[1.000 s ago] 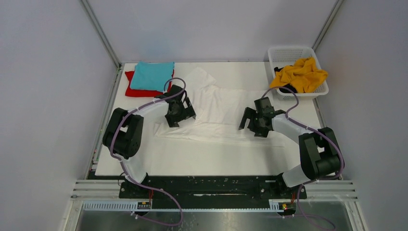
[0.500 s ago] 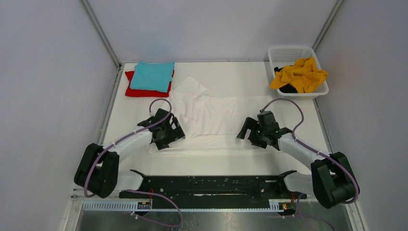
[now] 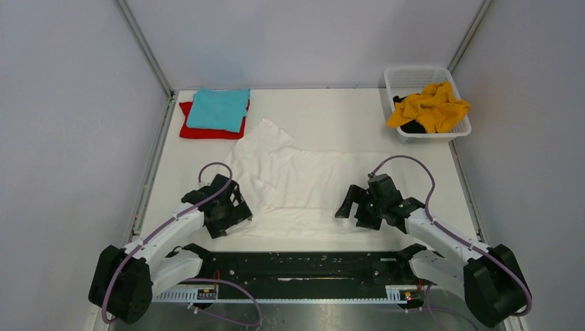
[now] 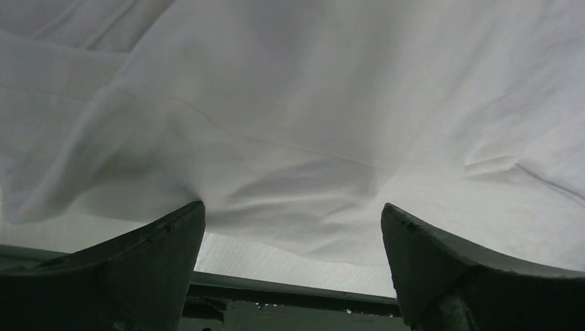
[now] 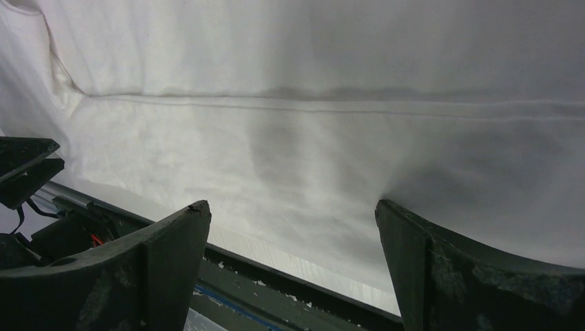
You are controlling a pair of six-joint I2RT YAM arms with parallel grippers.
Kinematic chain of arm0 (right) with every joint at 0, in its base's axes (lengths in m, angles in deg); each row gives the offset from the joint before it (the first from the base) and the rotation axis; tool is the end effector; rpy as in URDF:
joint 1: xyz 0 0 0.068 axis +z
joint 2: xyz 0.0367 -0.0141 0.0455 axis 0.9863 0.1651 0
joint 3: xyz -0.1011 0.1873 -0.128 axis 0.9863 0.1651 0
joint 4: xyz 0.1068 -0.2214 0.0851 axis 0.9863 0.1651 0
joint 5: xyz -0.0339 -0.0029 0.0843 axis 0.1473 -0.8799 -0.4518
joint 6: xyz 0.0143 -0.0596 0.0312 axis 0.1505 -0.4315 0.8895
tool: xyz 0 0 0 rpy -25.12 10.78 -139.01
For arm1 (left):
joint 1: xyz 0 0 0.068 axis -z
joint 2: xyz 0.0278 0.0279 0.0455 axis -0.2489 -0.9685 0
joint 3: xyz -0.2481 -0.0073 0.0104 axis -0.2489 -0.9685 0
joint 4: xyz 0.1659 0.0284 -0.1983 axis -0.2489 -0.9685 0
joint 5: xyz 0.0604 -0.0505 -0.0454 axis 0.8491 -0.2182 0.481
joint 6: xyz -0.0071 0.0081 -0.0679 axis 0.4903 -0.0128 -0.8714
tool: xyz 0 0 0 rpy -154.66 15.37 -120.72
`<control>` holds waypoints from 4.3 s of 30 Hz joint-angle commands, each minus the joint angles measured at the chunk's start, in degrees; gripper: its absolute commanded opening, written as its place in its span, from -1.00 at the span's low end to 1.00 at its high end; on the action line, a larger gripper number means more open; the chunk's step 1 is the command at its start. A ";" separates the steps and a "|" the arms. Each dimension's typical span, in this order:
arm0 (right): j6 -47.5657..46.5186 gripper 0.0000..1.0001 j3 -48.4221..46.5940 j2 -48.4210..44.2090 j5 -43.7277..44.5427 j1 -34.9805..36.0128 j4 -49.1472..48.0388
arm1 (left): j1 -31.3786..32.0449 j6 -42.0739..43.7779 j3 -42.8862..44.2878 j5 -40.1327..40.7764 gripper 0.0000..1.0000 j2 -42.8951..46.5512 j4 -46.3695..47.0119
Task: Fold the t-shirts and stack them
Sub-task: Fold the flattened tshirt in 1/3 of the way, then grab the side of the flattened tshirt furthest away from the robot with both arms
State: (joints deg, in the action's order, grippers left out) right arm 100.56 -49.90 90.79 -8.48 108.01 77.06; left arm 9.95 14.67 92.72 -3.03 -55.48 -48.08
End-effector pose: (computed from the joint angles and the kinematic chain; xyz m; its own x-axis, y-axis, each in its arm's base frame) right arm 0.1742 0.1046 0.1218 -0.9144 0.2788 -0.2934 0.0878 0.8443 0.5287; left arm 0.1612 -0.0695 0.1278 -0.8303 -0.5099 -0.2249 -0.4676 0.8570 -0.2166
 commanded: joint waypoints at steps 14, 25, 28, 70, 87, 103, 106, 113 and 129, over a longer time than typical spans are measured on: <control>-4.10 0.99 -2.68 -7.13 0.50 0.80 14.13 | 0.93 -0.69 4.36 -1.41 0.98 9.49 -4.83; -6.45 0.99 -8.08 -12.02 5.89 0.79 8.13 | 0.86 3.11 13.83 4.50 0.98 -10.20 13.87; -6.87 0.99 -7.96 -13.44 5.18 0.79 7.24 | 0.74 3.36 16.25 3.85 0.98 -18.19 15.37; -16.38 0.99 -37.15 18.60 25.47 -15.46 13.04 | -5.24 18.35 80.82 10.41 0.98 -64.03 -1.05; -17.66 0.99 -36.13 21.19 23.15 -16.56 13.17 | -8.06 20.95 96.75 14.27 0.79 -81.94 -4.15; -18.61 0.99 -36.63 21.73 21.45 -17.49 14.60 | -8.46 16.84 97.41 12.23 0.44 -81.37 -10.94; -18.79 0.99 -37.18 22.17 20.88 -18.20 15.11 | -8.40 16.02 97.42 11.48 0.38 -81.42 -11.06; -19.26 0.99 -39.02 21.58 19.06 -19.49 18.36 | -8.37 16.15 96.08 13.59 0.26 -80.65 -11.14; -20.60 0.99 -39.33 17.94 18.80 -21.34 20.05 | -8.18 10.47 97.29 0.77 -0.39 -86.43 -11.63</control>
State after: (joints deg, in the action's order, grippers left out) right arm 80.91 -87.95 111.42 10.78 87.22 96.64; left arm 1.86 28.16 189.66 1.76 -139.24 -59.29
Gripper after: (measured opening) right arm 0.993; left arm 0.307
